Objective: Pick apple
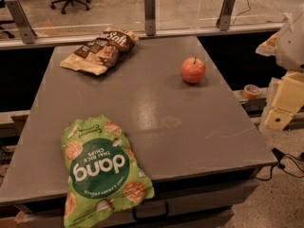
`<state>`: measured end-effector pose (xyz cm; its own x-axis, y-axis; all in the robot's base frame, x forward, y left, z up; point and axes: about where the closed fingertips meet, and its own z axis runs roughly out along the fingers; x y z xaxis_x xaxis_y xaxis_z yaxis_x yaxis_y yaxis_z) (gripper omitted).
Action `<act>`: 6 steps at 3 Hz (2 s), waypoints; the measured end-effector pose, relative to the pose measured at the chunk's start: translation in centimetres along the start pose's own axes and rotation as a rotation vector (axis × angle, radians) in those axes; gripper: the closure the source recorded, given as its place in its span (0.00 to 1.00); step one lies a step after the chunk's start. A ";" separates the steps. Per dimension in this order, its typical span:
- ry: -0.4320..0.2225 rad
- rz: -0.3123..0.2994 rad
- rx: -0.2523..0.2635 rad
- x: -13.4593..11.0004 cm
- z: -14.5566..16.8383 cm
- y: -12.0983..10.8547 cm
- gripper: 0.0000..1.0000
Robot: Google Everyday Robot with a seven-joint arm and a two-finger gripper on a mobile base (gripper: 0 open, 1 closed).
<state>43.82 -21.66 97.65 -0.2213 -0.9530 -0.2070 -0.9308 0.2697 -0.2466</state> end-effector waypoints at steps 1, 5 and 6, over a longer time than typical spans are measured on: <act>0.000 0.000 0.000 0.0 0.0 0.0 0.00; -0.329 0.032 -0.030 -5.0 13.8 -13.8 0.00; -0.415 0.100 -0.058 -6.5 17.9 -16.6 0.00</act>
Offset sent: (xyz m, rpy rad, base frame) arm 0.0704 -0.0019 -0.0342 0.1187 -0.0025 0.0550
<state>65.89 -17.47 86.09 -0.1869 -0.7831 -0.5932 -0.9282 0.3386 -0.1545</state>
